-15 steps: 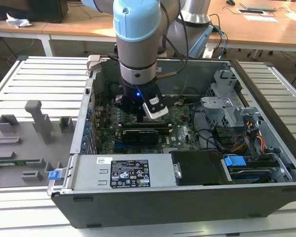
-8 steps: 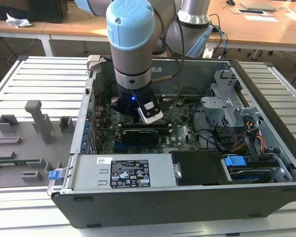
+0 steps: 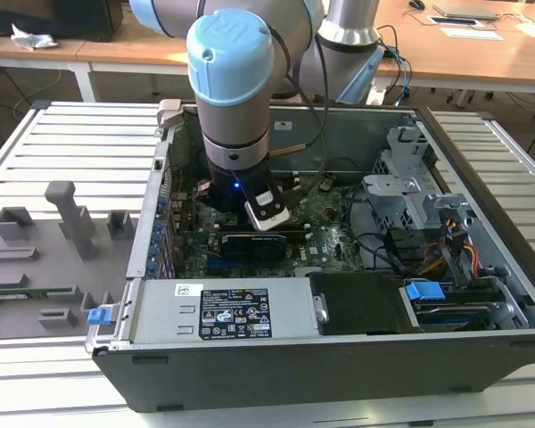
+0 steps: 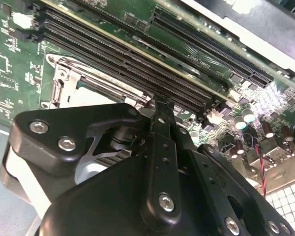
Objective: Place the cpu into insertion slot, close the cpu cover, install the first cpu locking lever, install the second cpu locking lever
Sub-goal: 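Install the second cpu locking lever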
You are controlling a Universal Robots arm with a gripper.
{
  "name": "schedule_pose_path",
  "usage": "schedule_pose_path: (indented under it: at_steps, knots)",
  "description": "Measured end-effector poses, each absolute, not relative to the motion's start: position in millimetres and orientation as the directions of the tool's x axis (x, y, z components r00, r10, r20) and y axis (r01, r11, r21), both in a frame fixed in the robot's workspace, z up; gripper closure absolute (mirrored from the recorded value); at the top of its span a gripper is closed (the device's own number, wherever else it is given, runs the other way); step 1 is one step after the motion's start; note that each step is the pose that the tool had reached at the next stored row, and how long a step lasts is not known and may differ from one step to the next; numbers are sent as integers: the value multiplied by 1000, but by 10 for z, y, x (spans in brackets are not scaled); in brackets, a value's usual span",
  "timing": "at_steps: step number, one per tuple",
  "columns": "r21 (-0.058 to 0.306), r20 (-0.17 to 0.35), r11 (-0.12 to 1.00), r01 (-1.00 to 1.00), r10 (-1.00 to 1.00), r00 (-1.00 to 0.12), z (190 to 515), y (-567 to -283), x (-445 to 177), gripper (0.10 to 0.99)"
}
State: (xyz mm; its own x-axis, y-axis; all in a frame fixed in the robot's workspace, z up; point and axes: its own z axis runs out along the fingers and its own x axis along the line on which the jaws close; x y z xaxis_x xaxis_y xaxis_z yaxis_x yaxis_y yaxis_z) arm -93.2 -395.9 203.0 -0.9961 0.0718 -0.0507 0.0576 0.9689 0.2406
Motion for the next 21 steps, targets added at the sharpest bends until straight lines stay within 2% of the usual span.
schedule_pose_path:
  at_steps: [21]
  knots:
    - [244, -50, 968, 58, 72, -996, 1961, -3902, -990, 980]
